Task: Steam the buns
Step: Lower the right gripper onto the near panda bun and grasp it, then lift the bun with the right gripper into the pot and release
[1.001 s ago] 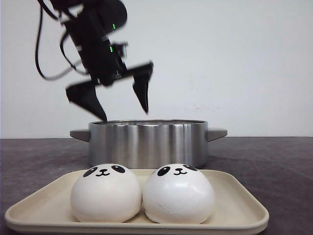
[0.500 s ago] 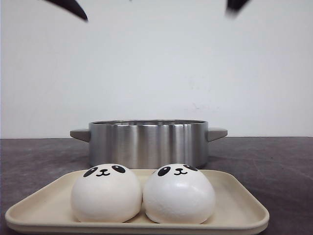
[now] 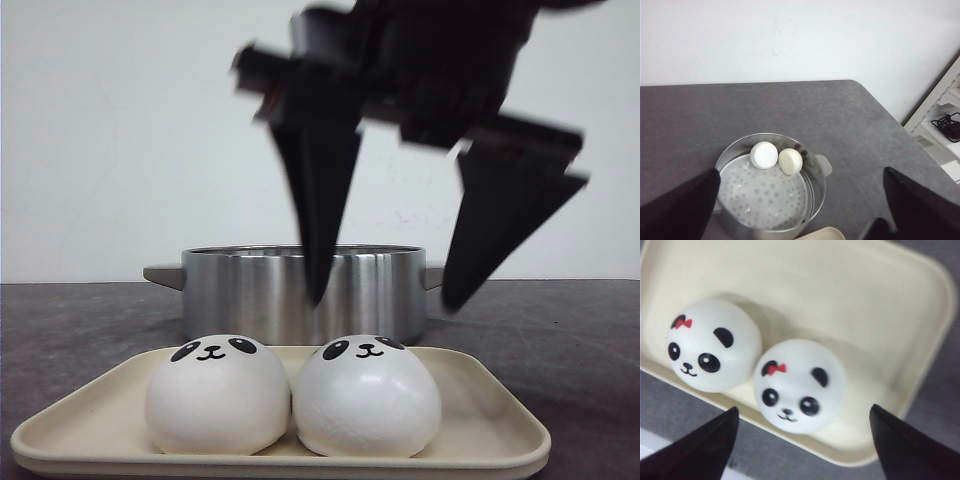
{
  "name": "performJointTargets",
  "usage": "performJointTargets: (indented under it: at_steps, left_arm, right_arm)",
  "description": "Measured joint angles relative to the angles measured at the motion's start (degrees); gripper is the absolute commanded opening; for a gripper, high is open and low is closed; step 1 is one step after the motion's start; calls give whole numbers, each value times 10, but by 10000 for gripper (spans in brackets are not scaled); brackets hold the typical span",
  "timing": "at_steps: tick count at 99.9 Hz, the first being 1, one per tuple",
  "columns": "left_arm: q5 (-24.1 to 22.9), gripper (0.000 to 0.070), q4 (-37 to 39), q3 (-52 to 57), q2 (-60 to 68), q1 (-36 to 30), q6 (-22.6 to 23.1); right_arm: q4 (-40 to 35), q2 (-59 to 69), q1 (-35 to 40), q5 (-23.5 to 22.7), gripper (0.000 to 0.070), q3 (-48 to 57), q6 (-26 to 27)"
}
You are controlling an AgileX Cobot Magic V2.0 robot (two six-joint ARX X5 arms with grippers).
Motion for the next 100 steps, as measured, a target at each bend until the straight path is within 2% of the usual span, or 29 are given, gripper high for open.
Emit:
performJointTargets:
  at_steps: [28, 33, 40, 43, 48, 49, 63, 75, 85, 100]
  left_arm:
    - [-10, 637, -39, 0, -20, 0, 4]
    - [-11, 637, -41, 0, -20, 0, 4]
    - [-11, 637, -46, 0, -19, 0, 6]
    - [-11, 637, -48, 0, -20, 0, 7]
    - [-12, 637, -49, 0, -20, 0, 8]
    - [-11, 637, -49, 0, -20, 0, 8]
    - [-12, 637, -49, 0, -20, 0, 8]
    - [-12, 637, -50, 0, -20, 0, 8]
    - [-12, 637, -50, 0, -20, 0, 10]
    - [-12, 637, -45, 0, -19, 0, 10]
  right_arm:
    - [35, 80, -7, -12, 528, 0, 0]
    - [37, 88, -8, -12, 501, 0, 0]
    - [39, 98, -11, -13, 345, 0, 0]
    - [39, 101, -12, -16, 245, 0, 0]
    - [40, 102, -14, -20, 24, 0, 0]
    - [40, 102, -15, -21, 0, 0, 0]
    - [40, 101, -14, -24, 11, 2, 0]
    - [8, 76, -13, -2, 11, 15, 0]
    - [-12, 24, -11, 34, 8, 63, -4]
    - [0, -39, -16, 111, 6, 187, -37]
